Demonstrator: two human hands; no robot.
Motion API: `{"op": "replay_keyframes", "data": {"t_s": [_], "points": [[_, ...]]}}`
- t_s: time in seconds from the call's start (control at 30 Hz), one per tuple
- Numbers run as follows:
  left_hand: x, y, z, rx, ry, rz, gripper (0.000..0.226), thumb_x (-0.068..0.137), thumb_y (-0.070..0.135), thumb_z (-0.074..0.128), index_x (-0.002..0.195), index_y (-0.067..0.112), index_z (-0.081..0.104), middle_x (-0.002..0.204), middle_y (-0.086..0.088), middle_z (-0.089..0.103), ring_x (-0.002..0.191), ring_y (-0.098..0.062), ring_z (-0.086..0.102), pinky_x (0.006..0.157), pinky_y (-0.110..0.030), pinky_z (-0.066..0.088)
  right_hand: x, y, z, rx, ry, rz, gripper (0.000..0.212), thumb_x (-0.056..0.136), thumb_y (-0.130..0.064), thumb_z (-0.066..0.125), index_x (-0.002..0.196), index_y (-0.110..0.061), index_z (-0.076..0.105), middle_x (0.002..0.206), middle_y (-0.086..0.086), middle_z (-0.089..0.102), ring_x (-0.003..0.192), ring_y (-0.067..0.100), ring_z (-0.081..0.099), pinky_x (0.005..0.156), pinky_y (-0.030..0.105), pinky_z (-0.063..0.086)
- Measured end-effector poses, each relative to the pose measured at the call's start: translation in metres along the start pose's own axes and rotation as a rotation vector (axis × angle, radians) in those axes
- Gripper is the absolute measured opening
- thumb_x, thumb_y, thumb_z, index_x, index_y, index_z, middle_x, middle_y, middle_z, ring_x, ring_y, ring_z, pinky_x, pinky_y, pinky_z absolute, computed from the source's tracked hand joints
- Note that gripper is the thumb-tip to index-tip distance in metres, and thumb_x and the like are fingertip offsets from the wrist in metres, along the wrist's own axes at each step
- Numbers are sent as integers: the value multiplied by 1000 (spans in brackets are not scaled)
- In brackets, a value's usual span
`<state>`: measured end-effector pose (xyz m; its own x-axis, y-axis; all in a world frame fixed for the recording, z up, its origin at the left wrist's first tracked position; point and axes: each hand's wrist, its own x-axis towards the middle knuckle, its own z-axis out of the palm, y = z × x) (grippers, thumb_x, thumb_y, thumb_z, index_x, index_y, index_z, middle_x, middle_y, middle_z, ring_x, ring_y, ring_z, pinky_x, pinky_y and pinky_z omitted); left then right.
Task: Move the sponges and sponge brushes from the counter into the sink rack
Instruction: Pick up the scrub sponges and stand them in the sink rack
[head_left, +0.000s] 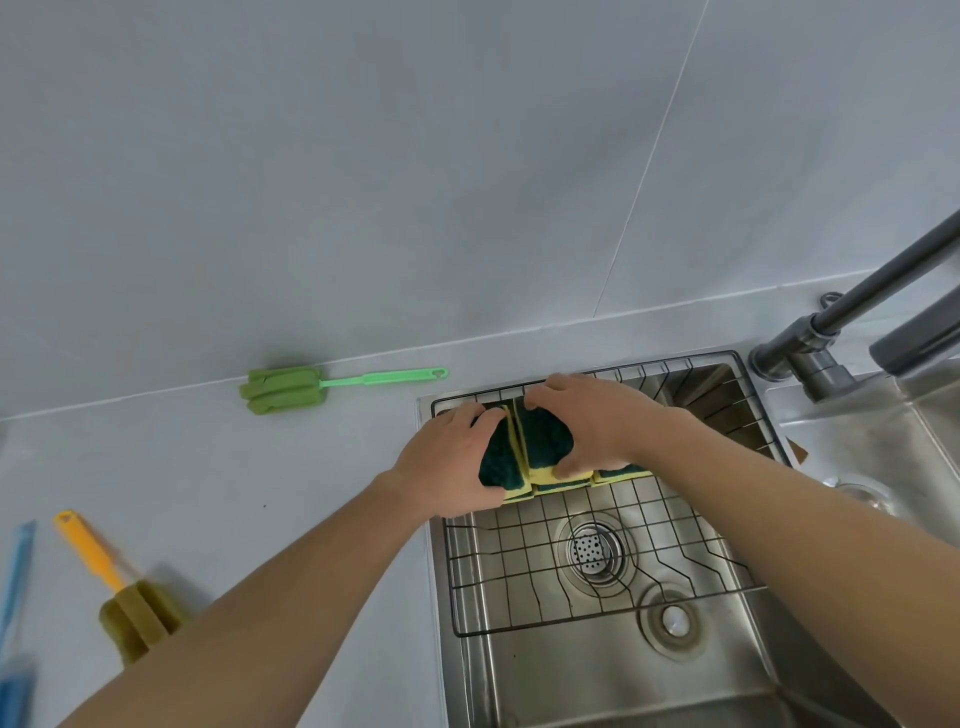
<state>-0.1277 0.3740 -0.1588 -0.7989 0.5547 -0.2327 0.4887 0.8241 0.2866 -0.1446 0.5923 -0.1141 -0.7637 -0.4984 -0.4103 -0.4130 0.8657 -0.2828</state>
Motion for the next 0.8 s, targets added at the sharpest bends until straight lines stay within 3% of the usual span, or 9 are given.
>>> {"op": "replay_keyframes", "data": {"t_s": [0.13, 0.33, 0.5, 0.67, 0.8], "points": [[3, 5, 0, -20, -29, 8, 87, 67, 53, 67, 141, 20, 36, 130, -5, 49, 116, -23, 50, 93, -34, 47, -2, 0, 20, -48, 53, 15, 85, 66, -48, 79, 138, -26, 40, 128, -3, 53, 117, 20, 52, 98, 37, 46], [2, 11, 6, -54, -16, 2, 85, 74, 48, 69, 144, 17, 33, 139, -6, 40, 126, -21, 42, 97, -39, 50, -3, 6, 45, -101, 167, -7, 79, 68, -49, 79, 136, -24, 46, 140, 0, 52, 133, 22, 44, 116, 37, 26], [1, 11, 7, -37, -12, 20, 83, 76, 50, 68, 144, 16, 34, 136, -6, 41, 124, -20, 43, 96, -37, 50, -5, 5, 54, -101, 172, 14, 83, 72, -49, 78, 142, -24, 40, 154, 5, 40, 145, 24, 30, 120, 38, 14], [-1, 14, 7, 49, 2, 26, 85, 76, 54, 67, 145, 16, 33, 142, -7, 40, 129, -24, 39, 107, -37, 38, -11, -1, 58, -113, 155, 69, 83, 82, -49, 69, 150, -23, 29, 163, 7, 23, 150, 25, 16, 121, 40, 11], [-12, 16, 2, 7, -69, -26, 92, 80, 52, 66, 152, 15, 22, 158, -10, 23, 143, -26, 26, 117, -39, 29, -22, -13, 60, -73, 130, 133, 82, 90, -49, 59, 155, -21, 18, 165, 7, 16, 152, 24, 12, 122, 39, 9]]}}
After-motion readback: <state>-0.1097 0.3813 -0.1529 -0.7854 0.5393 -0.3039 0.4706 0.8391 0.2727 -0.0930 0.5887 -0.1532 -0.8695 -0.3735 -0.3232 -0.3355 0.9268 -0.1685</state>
